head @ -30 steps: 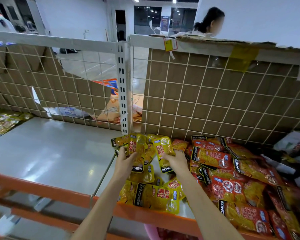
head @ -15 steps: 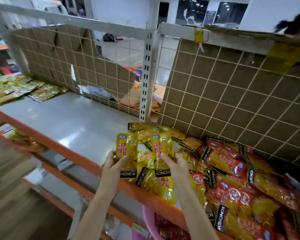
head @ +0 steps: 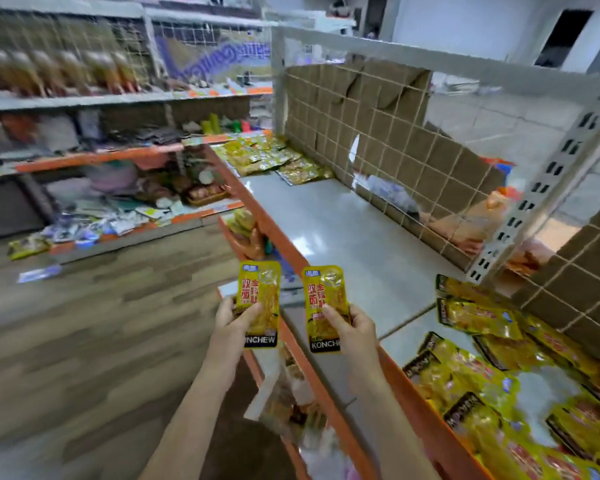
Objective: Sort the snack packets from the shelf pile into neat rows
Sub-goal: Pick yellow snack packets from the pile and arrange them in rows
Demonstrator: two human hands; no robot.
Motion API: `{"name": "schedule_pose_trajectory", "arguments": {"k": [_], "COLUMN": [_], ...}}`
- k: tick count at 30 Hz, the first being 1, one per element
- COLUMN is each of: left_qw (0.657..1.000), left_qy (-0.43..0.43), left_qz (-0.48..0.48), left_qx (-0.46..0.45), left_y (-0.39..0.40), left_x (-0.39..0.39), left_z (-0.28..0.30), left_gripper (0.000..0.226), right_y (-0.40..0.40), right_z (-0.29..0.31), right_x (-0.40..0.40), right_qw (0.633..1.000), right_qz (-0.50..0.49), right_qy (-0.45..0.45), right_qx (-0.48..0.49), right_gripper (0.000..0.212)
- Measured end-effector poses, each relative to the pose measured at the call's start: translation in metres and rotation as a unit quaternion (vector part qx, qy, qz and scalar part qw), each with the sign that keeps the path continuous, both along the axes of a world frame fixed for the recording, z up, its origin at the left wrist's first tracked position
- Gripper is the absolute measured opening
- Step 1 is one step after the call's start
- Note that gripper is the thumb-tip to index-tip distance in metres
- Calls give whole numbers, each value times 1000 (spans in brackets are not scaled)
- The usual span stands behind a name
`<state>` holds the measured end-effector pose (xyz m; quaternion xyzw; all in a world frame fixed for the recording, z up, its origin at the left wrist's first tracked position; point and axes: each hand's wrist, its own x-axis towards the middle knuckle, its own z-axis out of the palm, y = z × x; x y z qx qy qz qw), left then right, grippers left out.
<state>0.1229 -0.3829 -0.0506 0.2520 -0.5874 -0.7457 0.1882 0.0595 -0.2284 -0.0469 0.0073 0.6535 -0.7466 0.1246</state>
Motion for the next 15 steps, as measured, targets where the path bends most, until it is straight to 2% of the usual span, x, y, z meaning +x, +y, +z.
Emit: {"name": "schedule_pose_trajectory", "arguments": {"k": [2,6,11,15], "left_qw": [1000,998,996,995], "left_qy": [-14,-15,-10,-14], "left_qz": [22,55,83,101], "left_qx": [-3,-5,-12,-1], "left_y": [-35,-111,-197,-253], "left_x": [0,-5,-14,-31], "left_z": [-1,1,5,1], "left_gripper": [11,9,10,8], "right_y": [-36,-118,-214,-266], "right_z": [-1,-4,-2,0], "right_x": [-5,-15,-31,-46], "right_qw": [1000,998,997,996], "right_qz": [21,60,78,86], "right_qy": [2,-2,17,30], "right_qx": [-5,2,-7,-8], "right_gripper": [5,10,3,9]}}
